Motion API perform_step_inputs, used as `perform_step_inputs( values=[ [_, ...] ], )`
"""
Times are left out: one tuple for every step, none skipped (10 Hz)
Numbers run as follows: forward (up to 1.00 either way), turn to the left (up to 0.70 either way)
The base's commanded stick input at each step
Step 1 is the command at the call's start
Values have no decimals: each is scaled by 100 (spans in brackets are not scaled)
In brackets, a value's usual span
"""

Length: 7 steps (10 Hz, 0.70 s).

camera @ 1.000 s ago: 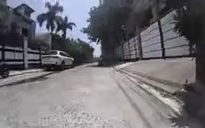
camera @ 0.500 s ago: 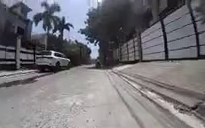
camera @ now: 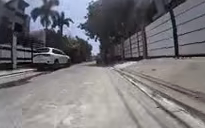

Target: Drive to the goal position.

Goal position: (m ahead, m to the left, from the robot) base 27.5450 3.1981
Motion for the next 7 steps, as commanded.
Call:
perform_step_inputs(
  values=[
    [100,1],
    [100,1],
    [100,1],
    [100,1],
    [100,1],
    [100,1],
    [100,1]
  ],
)
